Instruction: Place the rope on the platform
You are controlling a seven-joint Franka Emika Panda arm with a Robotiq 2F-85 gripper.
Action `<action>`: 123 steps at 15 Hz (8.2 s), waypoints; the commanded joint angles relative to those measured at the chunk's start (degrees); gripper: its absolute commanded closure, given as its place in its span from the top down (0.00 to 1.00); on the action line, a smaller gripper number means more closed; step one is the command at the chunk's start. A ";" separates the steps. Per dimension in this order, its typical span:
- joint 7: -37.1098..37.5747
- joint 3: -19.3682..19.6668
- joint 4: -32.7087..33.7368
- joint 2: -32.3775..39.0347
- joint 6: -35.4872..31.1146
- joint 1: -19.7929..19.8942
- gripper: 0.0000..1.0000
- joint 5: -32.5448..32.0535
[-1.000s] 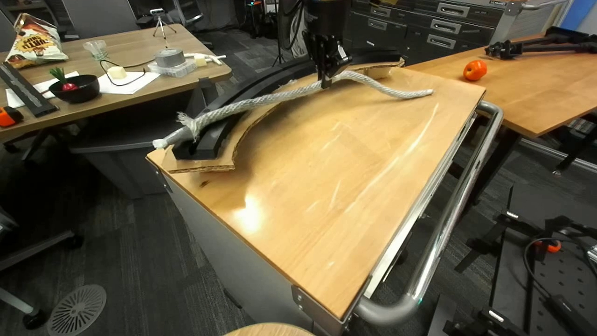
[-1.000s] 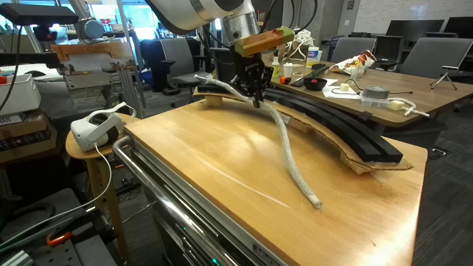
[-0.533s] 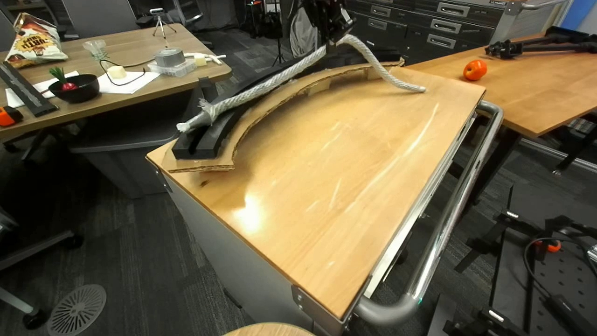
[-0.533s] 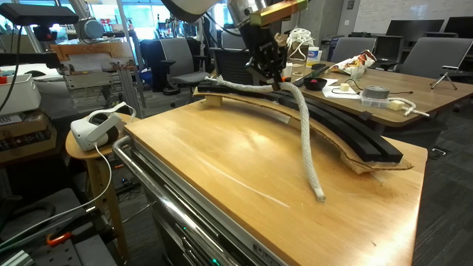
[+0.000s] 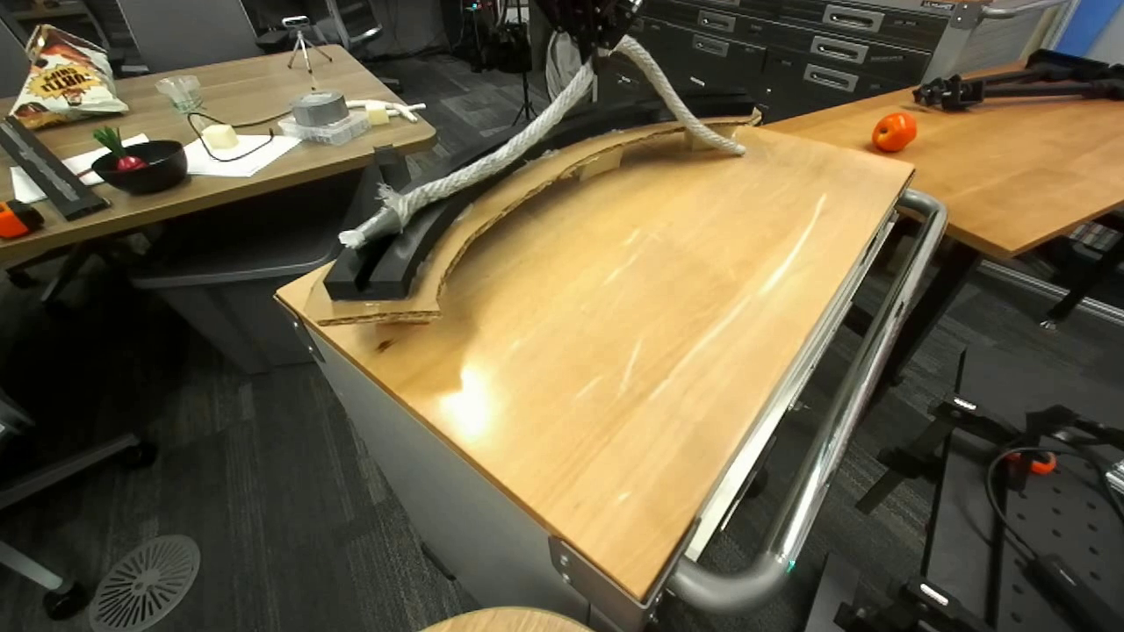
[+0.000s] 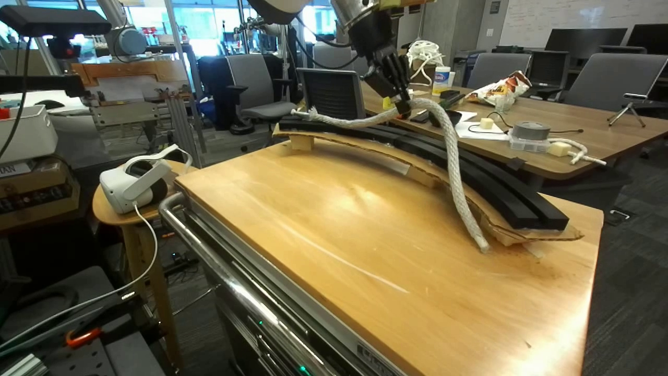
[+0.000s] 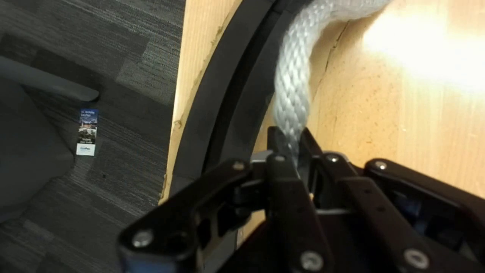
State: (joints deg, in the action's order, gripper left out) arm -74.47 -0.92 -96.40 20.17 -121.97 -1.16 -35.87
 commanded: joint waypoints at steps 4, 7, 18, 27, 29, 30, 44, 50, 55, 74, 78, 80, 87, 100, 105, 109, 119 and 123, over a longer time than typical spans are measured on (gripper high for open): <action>-13.41 -0.90 11.86 7.86 4.40 -0.59 0.03 -0.48; -17.55 -1.00 14.57 9.48 4.06 0.04 0.03 1.28; -27.45 -0.98 23.75 13.10 5.05 2.04 0.03 14.81; -30.29 -0.82 30.86 19.06 13.67 1.09 0.03 15.53; -32.34 -1.28 32.45 20.34 15.87 1.80 0.03 16.88; -32.87 -1.26 33.11 20.81 16.55 1.96 0.03 17.43; -36.29 -1.07 49.76 28.74 24.39 2.82 0.03 24.54; -35.85 -0.54 57.94 35.53 31.43 3.28 0.03 25.23; -35.97 -1.07 61.23 39.10 34.77 3.50 0.03 24.80; -17.97 0.49 37.24 19.07 33.36 10.52 1.00 30.59; -21.71 1.35 45.06 24.65 35.41 9.86 1.00 28.18; -21.71 1.35 45.05 25.03 35.41 9.53 1.00 28.17; -6.67 0.95 32.57 19.23 25.63 13.48 1.00 37.64; 2.70 1.24 17.28 13.66 15.56 19.90 1.00 47.23; 7.25 1.36 3.11 7.51 8.09 22.94 1.00 56.66; 8.19 2.03 -6.78 2.08 -1.22 22.72 0.78 63.08; 12.72 3.58 -20.82 -5.94 -25.27 17.81 0.13 57.86; 18.10 4.79 -23.61 -8.14 -27.68 15.19 0.12 49.01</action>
State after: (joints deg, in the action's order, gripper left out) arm -61.50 2.00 -116.21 15.30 -146.94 16.59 18.99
